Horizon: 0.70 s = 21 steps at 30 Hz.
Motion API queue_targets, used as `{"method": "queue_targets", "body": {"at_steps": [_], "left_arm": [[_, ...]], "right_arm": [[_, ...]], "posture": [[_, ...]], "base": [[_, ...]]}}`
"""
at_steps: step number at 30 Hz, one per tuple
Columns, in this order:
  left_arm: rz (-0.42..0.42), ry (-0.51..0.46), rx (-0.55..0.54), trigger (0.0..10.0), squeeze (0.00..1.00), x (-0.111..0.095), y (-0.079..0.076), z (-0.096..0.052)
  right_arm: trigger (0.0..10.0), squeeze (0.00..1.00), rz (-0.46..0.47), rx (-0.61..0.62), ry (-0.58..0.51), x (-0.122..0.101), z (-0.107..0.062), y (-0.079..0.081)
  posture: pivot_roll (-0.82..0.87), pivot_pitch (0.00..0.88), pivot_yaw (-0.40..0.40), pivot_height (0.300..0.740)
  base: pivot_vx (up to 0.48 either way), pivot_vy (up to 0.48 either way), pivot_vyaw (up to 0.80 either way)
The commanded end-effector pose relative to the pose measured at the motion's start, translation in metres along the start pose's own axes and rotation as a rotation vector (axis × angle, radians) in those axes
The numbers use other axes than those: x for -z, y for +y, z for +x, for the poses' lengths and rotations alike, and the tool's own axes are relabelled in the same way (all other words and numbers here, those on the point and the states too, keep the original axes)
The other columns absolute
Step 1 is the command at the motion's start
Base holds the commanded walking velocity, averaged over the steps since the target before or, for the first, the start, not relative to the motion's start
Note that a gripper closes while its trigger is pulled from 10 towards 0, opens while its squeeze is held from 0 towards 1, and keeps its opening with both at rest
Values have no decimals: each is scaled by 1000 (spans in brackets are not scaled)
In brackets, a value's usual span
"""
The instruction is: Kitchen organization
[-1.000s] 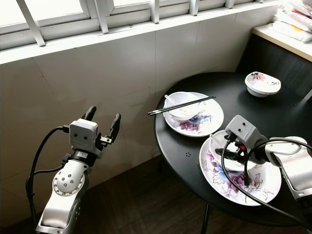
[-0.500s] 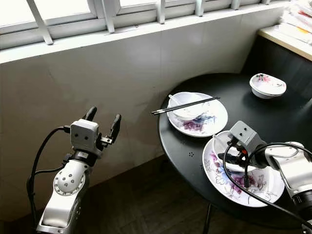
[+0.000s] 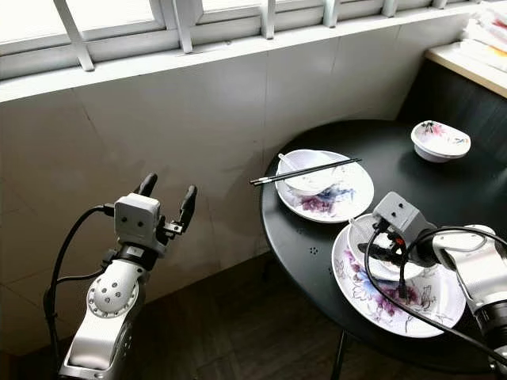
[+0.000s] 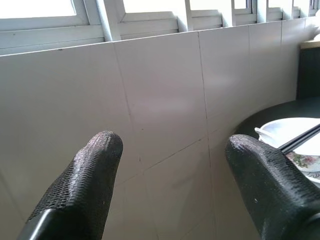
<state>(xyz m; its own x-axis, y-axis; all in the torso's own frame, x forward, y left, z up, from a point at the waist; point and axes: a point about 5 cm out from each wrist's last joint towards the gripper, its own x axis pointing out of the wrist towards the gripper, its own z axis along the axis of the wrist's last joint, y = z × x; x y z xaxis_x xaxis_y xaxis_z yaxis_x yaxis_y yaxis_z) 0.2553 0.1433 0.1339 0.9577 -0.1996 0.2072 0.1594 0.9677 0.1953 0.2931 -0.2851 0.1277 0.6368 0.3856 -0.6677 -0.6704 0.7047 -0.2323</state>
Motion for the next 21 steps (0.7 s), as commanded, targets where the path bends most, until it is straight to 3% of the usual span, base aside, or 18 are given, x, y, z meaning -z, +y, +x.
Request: {"method": "queue_targets", "body": {"at_steps": [1,5,9,11,12,15,16,17,18,21], "left_arm": [[4,-4,-2,10000,0,0,-1,1],[5,-5,-3,10000,0,0,0,1],[7,-4,-4,10000,0,-1,1,1],[7,-3,-3,10000,0,-1,1,1],[8,-3,-3,10000,0,-1,1,1],[8,-2,-3,10000,0,-1,2,1],[8,-1,-3,10000,0,-1,2,1],[8,-1,-2,10000,0,-1,2,1],[9,0,-1,10000,0,0,1,1],[8,2,0,10000,0,0,1,1]], "right_arm": [[10000,0,53,-29,-29,-1,-1,-2],[10000,0,133,-62,-63,1,-1,-5],[10000,0,145,-79,-75,1,0,-5],[9686,0,149,-81,-79,0,1,-5],[8667,0,149,-82,-80,0,1,-5],[7843,0,150,-83,-83,0,1,-6],[3216,0,149,-80,-85,0,2,-6],[3216,0,149,-77,-86,0,2,-7],[0,0,150,-75,-87,0,2,-7],[0,0,150,-75,-90,0,3,-7]], "posture": [[-37,1,-19,740],[-33,5,-19,740],[-33,7,-18,740],[-32,11,-16,740],[-32,11,-17,740],[-33,12,-16,740],[-33,12,-16,740],[-33,12,-16,740],[-33,12,-16,740],[-34,19,-16,740]], "base": [[0,0,0],[0,0,0],[0,0,0],[0,0,0],[0,0,0],[0,0,0],[0,0,0],[0,0,0],[0,0,0],[0,0,0]]}}
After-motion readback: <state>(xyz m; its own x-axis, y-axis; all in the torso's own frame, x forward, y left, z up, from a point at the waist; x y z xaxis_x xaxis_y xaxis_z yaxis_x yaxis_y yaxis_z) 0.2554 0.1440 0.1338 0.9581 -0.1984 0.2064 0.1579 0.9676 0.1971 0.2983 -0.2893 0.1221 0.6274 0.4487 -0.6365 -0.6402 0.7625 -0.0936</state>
